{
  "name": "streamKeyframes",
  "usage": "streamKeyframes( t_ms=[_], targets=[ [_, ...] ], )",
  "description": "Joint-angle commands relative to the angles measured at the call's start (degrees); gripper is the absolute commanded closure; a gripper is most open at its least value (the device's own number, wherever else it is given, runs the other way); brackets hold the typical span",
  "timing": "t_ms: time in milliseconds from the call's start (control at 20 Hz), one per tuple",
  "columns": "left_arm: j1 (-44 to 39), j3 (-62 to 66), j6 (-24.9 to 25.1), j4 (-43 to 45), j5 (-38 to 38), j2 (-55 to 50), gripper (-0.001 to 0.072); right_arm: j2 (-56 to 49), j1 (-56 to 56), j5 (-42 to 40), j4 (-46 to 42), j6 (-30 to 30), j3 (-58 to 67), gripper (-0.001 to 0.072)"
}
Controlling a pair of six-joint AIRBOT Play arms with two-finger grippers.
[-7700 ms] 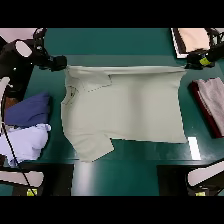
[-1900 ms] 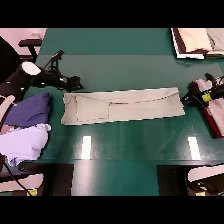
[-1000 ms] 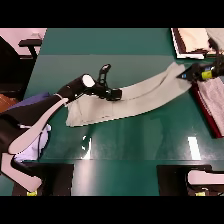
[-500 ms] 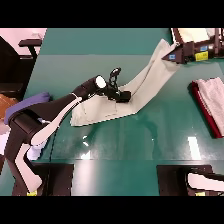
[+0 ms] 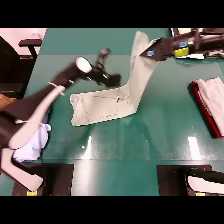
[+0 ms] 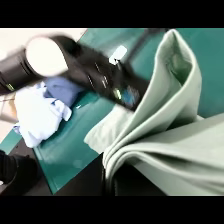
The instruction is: Fold the shirts.
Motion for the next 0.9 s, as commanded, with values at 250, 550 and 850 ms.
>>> streamKeyframes(
  t_ms=[250,550,850],
  targets=[
    [22.3,0.4,0.2,13.1,-7.2,25.4,0.0684,-16.6,28.7,-14.9,-0.8,-3.5,5.8,0.0310],
    [27.1,0.3,2.6,14.3,-13.8,29.9,0.0684,-24.4,28.8,-3.7,-16.7,0.1,12.6,0.0127],
    [27.1,0.3,3.1,14.2,-17.2,29.9,0.0684,-14.0,8.9,-3.3,-17.1,5.1,-9.2,0.0134]
  ],
)
